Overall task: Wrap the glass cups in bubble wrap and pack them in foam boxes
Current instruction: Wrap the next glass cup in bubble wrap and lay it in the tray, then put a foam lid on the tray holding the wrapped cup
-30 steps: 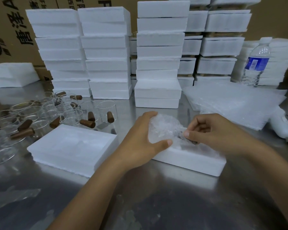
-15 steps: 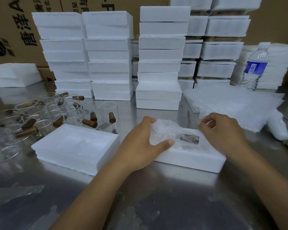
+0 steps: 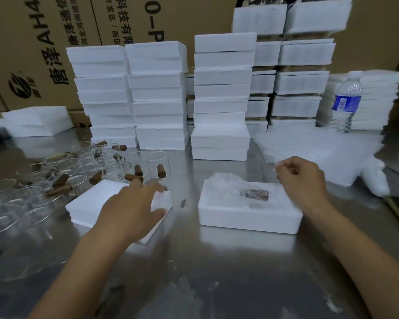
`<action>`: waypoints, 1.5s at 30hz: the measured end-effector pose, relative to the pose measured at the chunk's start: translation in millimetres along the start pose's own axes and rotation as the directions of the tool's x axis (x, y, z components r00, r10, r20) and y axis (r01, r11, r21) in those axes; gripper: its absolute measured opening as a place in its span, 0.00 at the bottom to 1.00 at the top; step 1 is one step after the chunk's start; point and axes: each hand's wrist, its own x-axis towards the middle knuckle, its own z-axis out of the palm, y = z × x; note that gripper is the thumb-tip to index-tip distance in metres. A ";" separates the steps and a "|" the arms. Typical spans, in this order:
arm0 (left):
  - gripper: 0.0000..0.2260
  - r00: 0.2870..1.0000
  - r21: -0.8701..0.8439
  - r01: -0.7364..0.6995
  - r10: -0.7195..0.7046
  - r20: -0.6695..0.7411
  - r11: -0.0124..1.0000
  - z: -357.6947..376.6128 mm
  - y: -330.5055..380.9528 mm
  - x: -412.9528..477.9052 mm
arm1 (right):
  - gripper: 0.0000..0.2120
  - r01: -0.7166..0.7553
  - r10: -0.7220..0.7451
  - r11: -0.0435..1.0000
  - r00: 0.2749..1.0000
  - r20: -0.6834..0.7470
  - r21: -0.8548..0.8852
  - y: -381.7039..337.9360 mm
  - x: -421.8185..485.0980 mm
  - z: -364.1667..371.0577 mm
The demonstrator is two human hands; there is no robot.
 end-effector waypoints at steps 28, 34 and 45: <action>0.12 0.997 -0.789 0.075 0.044 0.061 -0.610 -22.1 106.4 17.9 | 0.21 -0.330 0.013 0.426 0.933 0.359 0.842 -27.6 7.1 -35.0; 0.13 0.977 -0.986 -0.011 -0.212 0.024 -0.164 16.5 96.3 27.2 | 0.14 -0.293 0.118 0.768 0.938 0.325 0.569 -24.2 11.6 -25.4; 0.13 0.963 -0.996 0.033 -0.264 0.053 -0.080 30.7 96.1 29.2 | 0.10 -0.388 0.214 0.821 0.889 0.404 0.418 -2.5 12.5 -20.1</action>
